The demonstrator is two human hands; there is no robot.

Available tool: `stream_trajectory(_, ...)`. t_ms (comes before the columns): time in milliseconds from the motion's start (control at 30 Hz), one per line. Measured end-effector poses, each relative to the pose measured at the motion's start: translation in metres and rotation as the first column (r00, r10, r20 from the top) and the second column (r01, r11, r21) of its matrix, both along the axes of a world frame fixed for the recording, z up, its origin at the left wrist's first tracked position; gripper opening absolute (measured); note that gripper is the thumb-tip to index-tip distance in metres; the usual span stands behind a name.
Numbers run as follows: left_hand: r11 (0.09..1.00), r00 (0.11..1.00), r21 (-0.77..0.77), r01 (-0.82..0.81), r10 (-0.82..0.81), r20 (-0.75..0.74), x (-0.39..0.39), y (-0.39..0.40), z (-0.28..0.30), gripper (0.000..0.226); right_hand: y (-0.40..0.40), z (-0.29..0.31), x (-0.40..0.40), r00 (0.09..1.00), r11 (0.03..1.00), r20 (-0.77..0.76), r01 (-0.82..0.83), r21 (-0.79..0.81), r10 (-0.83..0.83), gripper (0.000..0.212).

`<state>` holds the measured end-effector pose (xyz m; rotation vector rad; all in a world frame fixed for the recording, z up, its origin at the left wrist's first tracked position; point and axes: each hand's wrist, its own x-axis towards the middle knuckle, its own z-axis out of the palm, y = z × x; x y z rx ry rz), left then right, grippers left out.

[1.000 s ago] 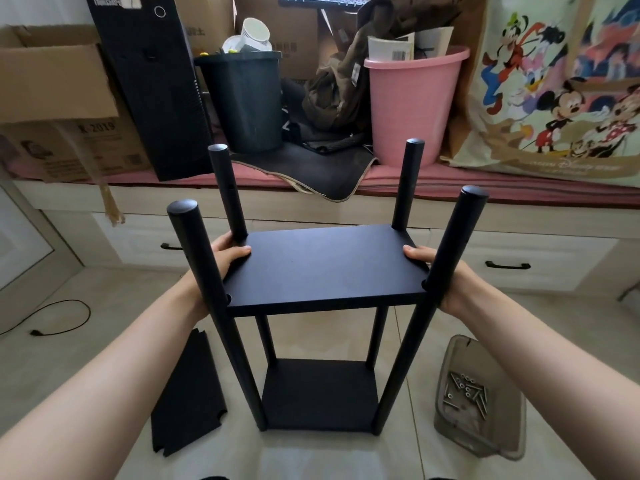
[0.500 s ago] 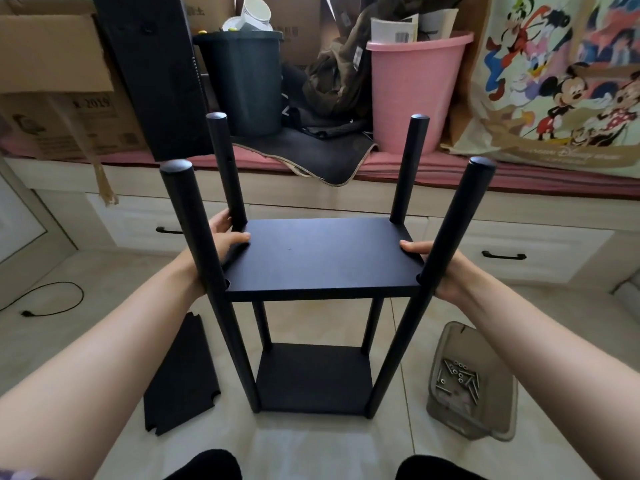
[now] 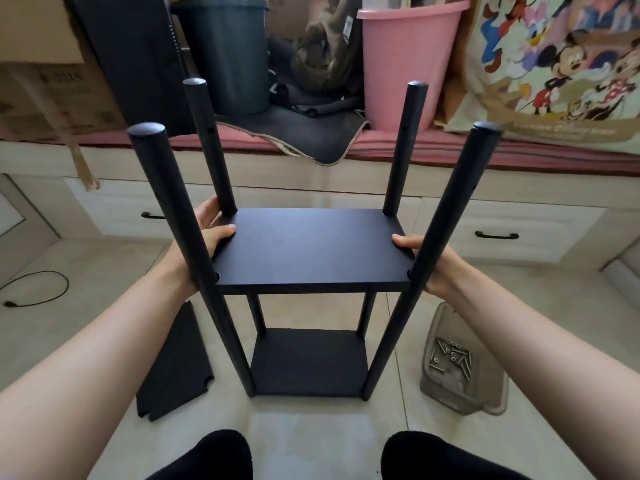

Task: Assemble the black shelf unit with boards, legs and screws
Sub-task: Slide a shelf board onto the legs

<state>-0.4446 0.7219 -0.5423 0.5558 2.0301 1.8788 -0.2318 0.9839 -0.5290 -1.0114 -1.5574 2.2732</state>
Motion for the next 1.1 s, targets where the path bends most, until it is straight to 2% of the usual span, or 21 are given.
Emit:
stream_trajectory(200, 1.000, 0.999, 0.019, -0.020, 0.019, 0.040, -0.002, 0.002, -0.004, 0.059, 0.001, -0.015, 0.003, 0.999, 0.999, -0.047, -0.024, -0.049, 0.021, 0.038)
stream_trajectory(433, 0.999, 0.990, 0.026, -0.045, 0.042, 0.133, -0.006, 0.002, -0.017, 0.032, 0.003, -0.022, -0.001, 0.999, 0.999, -0.052, -0.013, -0.043, 0.010, 0.038)
stream_trajectory(600, 0.998, 0.987, 0.034, -0.044, 0.038, 0.158, -0.010, 0.004, -0.019, 0.028, 0.004, -0.024, -0.003, 1.000, 0.998, -0.012, 0.024, -0.050, -0.025, 0.032)
stream_trajectory(667, 0.999, 0.989, 0.003, -0.038, 0.037, 0.140, -0.010, 0.005, -0.021, 0.031, 0.006, -0.025, -0.003, 1.000, 0.999, -0.001, 0.011, -0.049, -0.011, 0.030)
stream_trajectory(800, 0.999, 0.994, -0.032, -0.023, 0.026, 0.109, -0.006, 0.003, -0.030, 0.053, 0.007, -0.036, 0.001, 0.999, 0.999, -0.046, -0.014, -0.047, 0.012, 0.026)
stream_trajectory(933, 1.000, 0.993, -0.015, -0.023, 0.025, 0.112, -0.007, 0.002, -0.034, 0.050, 0.010, -0.040, 0.002, 0.994, 0.998, -0.098, -0.044, -0.047, 0.039, 0.025)
stream_trajectory(1100, 1.000, 0.994, 0.001, -0.008, 0.008, 0.109, -0.005, 0.000, -0.041, 0.048, 0.008, -0.046, 0.001, 0.996, 0.997, -0.076, -0.041, -0.070, 0.036, 0.028)
